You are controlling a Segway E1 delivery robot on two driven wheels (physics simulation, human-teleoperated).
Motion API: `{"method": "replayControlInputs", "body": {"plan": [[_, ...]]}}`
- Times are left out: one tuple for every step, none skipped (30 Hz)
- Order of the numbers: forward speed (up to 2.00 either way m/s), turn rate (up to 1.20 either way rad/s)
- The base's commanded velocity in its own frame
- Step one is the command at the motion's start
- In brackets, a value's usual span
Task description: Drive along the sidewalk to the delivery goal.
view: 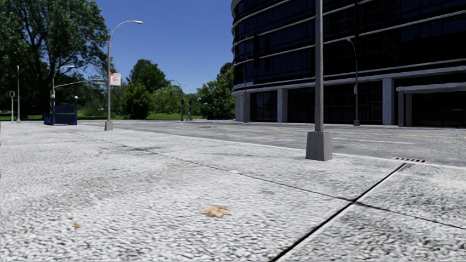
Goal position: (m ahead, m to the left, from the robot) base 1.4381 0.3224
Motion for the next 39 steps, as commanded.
{"method": "replayControlInputs", "body": {"plan": [[1.07,0.0],[1.07,0.0],[1.07,0.0],[1.07,0.0],[1.07,0.0],[1.07,0.0],[1.07,0.0],[1.07,0.0],[1.07,0.0],[1.07,0.0],[1.07,0.0],[1.07,0.0],[1.07,0.0],[1.07,0.0],[1.07,0.0],[1.07,0.0],[1.07,0.0],[1.07,0.0],[1.07,0.0],[1.07,0.0],[1.07,0.0],[1.07,0.0],[1.07,0.0],[1.07,0.0],[1.07,0.0],[1.07,0.0],[1.07,0.0],[1.07,0.0],[1.07,0.0],[1.07,0.0],[1.07,0.0],[1.07,0.0],[1.07,0.0],[1.07,0.0],[1.07,0.0],[1.07,0.0],[1.07,0.0],[1.05,0.0],[1.01,0.0]]}}
